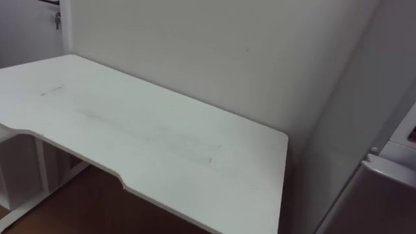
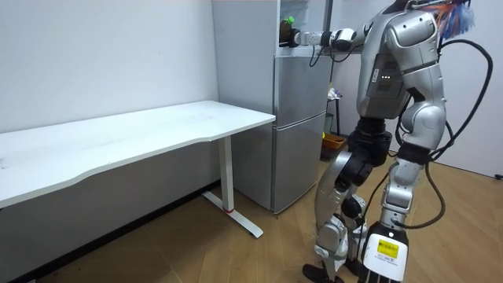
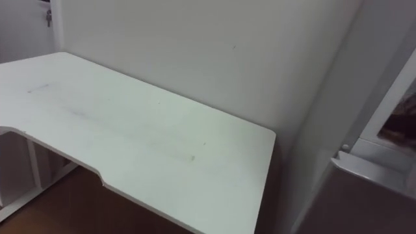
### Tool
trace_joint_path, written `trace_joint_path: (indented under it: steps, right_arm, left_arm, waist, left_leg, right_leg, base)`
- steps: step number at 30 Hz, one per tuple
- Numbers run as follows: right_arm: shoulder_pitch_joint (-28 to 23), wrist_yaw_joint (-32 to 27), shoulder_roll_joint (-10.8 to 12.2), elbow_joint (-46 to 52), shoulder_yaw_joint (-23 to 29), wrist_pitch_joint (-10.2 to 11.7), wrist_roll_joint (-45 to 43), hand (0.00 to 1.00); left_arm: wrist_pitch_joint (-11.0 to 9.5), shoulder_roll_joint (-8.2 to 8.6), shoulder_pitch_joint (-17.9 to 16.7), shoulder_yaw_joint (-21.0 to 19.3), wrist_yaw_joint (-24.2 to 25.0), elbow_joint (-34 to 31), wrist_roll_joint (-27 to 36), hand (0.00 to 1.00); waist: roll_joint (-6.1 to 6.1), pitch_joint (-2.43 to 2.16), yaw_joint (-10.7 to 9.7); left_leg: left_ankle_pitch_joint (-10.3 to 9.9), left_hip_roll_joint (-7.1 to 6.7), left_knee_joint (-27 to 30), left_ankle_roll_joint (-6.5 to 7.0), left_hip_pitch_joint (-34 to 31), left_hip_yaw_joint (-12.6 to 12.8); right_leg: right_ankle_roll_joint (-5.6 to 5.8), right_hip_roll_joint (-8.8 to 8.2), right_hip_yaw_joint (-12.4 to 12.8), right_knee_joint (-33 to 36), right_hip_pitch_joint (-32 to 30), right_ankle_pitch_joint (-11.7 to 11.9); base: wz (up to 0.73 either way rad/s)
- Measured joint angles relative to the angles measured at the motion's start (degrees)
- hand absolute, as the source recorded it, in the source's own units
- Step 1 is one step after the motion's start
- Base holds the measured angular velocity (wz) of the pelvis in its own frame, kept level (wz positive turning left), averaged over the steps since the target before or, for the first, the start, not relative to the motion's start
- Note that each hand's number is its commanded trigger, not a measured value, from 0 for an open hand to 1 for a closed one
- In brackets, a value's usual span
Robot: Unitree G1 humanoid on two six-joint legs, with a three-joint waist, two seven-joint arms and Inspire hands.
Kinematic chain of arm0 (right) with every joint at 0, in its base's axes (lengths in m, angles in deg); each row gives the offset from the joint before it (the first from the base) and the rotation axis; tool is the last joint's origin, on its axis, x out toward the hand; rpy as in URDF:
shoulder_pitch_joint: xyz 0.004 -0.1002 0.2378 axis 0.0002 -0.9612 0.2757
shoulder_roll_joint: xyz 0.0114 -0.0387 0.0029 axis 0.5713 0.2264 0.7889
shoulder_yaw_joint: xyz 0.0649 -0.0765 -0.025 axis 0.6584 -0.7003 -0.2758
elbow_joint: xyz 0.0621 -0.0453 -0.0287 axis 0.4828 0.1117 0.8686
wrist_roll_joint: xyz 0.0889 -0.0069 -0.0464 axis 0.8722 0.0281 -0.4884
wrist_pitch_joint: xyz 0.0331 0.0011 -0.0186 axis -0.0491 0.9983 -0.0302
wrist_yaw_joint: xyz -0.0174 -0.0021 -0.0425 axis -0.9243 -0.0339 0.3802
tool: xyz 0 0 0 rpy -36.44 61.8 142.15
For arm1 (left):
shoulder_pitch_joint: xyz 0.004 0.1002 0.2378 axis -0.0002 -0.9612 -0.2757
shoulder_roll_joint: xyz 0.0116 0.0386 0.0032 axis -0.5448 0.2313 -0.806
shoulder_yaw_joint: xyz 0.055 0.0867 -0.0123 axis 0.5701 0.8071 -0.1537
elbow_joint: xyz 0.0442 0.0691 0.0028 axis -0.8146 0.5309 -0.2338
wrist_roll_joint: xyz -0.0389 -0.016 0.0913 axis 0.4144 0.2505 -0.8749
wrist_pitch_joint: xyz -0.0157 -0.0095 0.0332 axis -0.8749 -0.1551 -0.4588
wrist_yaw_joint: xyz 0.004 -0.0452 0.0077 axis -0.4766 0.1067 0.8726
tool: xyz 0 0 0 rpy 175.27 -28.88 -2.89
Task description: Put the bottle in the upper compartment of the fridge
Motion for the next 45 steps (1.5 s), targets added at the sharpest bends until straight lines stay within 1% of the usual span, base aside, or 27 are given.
trace_joint_path:
  steps: [2, 4, 6, 11, 12, 14, 15, 18, 21, 23, 25, 28, 31, 34, 35, 36, 39, 45]
  right_arm:
    - [0.0, 1.2, 0.0, 0.0, 0.0, 0.0, -0.3, 0.00]
    - [0.0, 2.7, 0.0, -0.1, 0.0, -0.4, -2.0, 0.00]
    - [0.0, 3.7, 0.0, -0.1, 0.0, -0.7, -2.9, 0.00]
    - [0.0, 6.3, -0.3, -0.8, 0.0, -0.9, -5.0, 0.00]
    - [0.0, 6.7, -0.6, -0.8, 0.0, -0.9, -3.7, 0.00]
    - [0.0, 7.0, -0.9, -0.8, 0.0, -0.9, -1.3, 0.00]
    - [0.0, 7.2, -0.9, -0.8, 0.0, -0.9, -0.4, 0.00]
    - [0.0, 7.3, -1.3, -0.7, 0.0, -0.8, 3.5, 0.00]
    - [0.0, 7.6, -1.8, -0.8, 0.0, -0.7, 7.0, 0.00]
    - [0.0, 8.6, -2.3, -1.1, 0.1, -0.6, 9.9, 0.00]
    - [0.0, 10.8, -3.3, -1.9, 0.1, -0.6, 14.3, 0.00]
    - [0.0, 13.1, -3.9, -2.2, 0.2, -0.6, 16.6, 0.00]
    - [0.0, 15.1, -4.2, -2.6, 0.1, -0.6, 16.8, 0.00]
    - [0.0, 16.9, -4.5, -3.4, 0.0, -0.7, 16.8, 0.00]
    - [0.0, 17.3, -4.5, -3.7, 0.0, -0.7, 16.8, 0.00]
    - [0.0, 17.8, -4.5, -4.1, -0.1, -0.8, 16.8, 0.00]
    - [0.0, 19.1, -4.6, -4.9, 0.0, -0.9, 16.8, 0.00]
    - [0.0, 20.7, -4.9, -5.9, 0.0, -1.0, 16.6, 0.00]
  left_arm:
    - [-0.1, -0.02, 0.0, 0.0, 0.4, 0.0, 0.0, 0.00]
    - [0.0, -0.04, 0.0, 0.0, 0.8, 0.0, 0.2, 0.00]
    - [0.0, -0.05, -0.1, 0.0, 0.9, 0.1, 0.1, 0.00]
    - [0.1, -0.05, -0.3, 0.0, 0.9, -0.1, 0.0, 0.00]
    - [0.1, -0.10, -0.3, 0.0, 0.9, -0.2, 0.4, 0.00]
    - [0.0, -0.14, -0.3, 0.0, 0.8, -0.3, 1.3, 0.00]
    - [-0.1, -0.17, -0.3, 0.0, 0.6, -0.3, 1.8, 0.00]
    - [-0.4, -0.17, -0.3, 0.2, 0.3, -0.5, 2.6, 0.00]
    - [-0.4, -0.15, -0.3, 0.9, 0.1, -0.5, 2.5, 0.00]
    - [-0.4, -0.16, -0.3, 1.0, 0.1, -0.5, 2.1, 0.00]
    - [-0.3, -0.19, -0.3, 1.0, 0.1, -0.2, 1.6, 0.00]
    - [-0.3, -0.18, -0.3, 1.0, 0.2, 0.5, 1.6, 0.00]
    - [-0.3, -0.19, -0.3, 1.0, 0.5, 1.2, 1.3, 0.00]
    - [0.2, -0.19, -0.3, 1.0, 0.5, 1.2, 1.3, 0.00]
    - [0.2, -0.19, -0.3, 1.0, 0.5, 1.2, 1.3, 0.00]
    - [0.5, -0.21, -0.3, 1.1, 0.5, 1.3, 1.3, 0.00]
    - [0.9, -0.21, -0.3, 1.1, 0.5, 1.3, 1.2, 0.00]
    - [0.9, -0.21, -0.3, 1.1, 0.5, 1.3, 1.2, 0.00]
  waist:
    - [-0.08, -0.01, 0.0]
    - [0.03, 0.13, -0.1]
    - [-0.01, 0.12, -0.2]
    - [-0.08, 0.08, -0.5]
    - [-0.12, 0.06, -0.8]
    - [-0.14, 0.07, -0.7]
    - [-0.11, 0.16, -0.6]
    - [-0.29, 0.22, -0.6]
    - [-0.43, 0.18, -0.7]
    - [-0.45, 0.17, -0.7]
    - [-0.44, 0.18, -0.7]
    - [-0.39, 0.22, -0.8]
    - [-0.45, 0.20, -0.9]
    - [-0.65, 0.22, -0.9]
    - [-0.70, 0.31, -0.9]
    - [-0.77, 0.50, -0.8]
    - [-0.91, 0.45, -0.8]
    - [-1.19, 0.24, -0.8]
  left_leg:
    - [-0.1, 0.17, 0.1, -0.20, 0.0, 0.2]
    - [-0.3, 0.38, 0.5, -0.35, 0.2, 0.2]
    - [-0.4, 0.45, 0.7, -0.50, 0.2, 0.1]
    - [-0.6, 0.53, 0.9, -0.74, 0.1, -0.1]
    - [-0.6, 0.53, 0.9, -0.75, 0.1, -0.2]
    - [-0.6, 0.52, 0.8, -0.75, 0.2, -0.2]
    - [-0.6, 0.50, 0.6, -0.77, 0.6, -0.2]
    - [-0.6, 0.50, 0.4, -0.84, 0.9, 0.0]
    - [-0.6, 0.48, 0.3, -0.86, 1.0, -0.1]
    - [-0.6, 0.50, 0.3, -0.86, 1.1, 0.2]
    - [-0.7, 0.50, 0.3, -0.86, 1.2, 0.3]
    - [-0.6, 0.58, 0.3, -0.88, 1.2, 0.4]
    - [-0.6, 0.57, 0.2, -0.89, 1.2, 0.5]
    - [-0.6, 0.55, 0.1, -0.90, 1.3, 0.5]
    - [-0.6, 0.55, 0.1, -0.90, 1.5, 0.5]
    - [-0.7, 0.56, 0.0, -0.93, 2.0, 0.7]
    - [-0.8, 0.60, -0.1, -0.98, 2.2, 0.8]
    - [-0.8, 0.60, -0.1, -0.99, 2.0, 0.8]
  right_leg:
    - [-0.15, 0.10, 0.0, 0.0, 0.2, 0.1]
    - [-0.24, 0.32, -0.1, -0.1, 0.8, 0.1]
    - [-0.46, 0.34, -0.1, 0.0, 0.8, -0.2]
    - [-0.52, 0.47, -0.3, -0.1, 0.9, -0.7]
    - [-0.54, 0.53, -0.2, -0.1, 1.1, -0.7]
    - [-0.58, 0.54, -0.2, -0.1, 1.4, -0.7]
    - [-0.58, 0.53, -0.2, -0.1, 1.7, -0.7]
    - [-0.52, 0.51, 0.0, -0.1, 1.7, -1.0]
    - [-0.56, 0.52, 0.1, -0.2, 1.8, -1.0]
    - [-0.61, 0.52, -0.1, -0.2, 2.0, -0.9]
    - [-0.61, 0.53, -0.1, -0.1, 2.2, -0.9]
    - [-0.60, 0.55, -0.1, -0.3, 2.2, -0.9]
    - [-0.68, 0.52, -0.1, -0.3, 2.1, -1.0]
    - [-0.67, 0.49, -0.1, -0.4, 2.2, -1.1]
    - [-0.68, 0.50, -0.1, -0.4, 2.4, -1.1]
    - [-0.63, 0.60, -0.1, -0.9, 3.0, -1.0]
    - [-0.60, 0.66, -0.1, -1.1, 3.3, -0.9]
    - [-0.60, 0.68, -0.1, -1.1, 3.0, -1.0]
  base:
    - [-0.05]
    - [0.00]
    - [0.04]
    - [0.03]
    - [0.03]
    - [0.00]
    - [0.00]
    - [0.00]
    - [0.00]
    - [0.00]
    - [0.00]
    - [0.00]
    - [0.00]
    - [0.00]
    - [0.00]
    - [0.00]
    - [0.00]
    - [0.00]
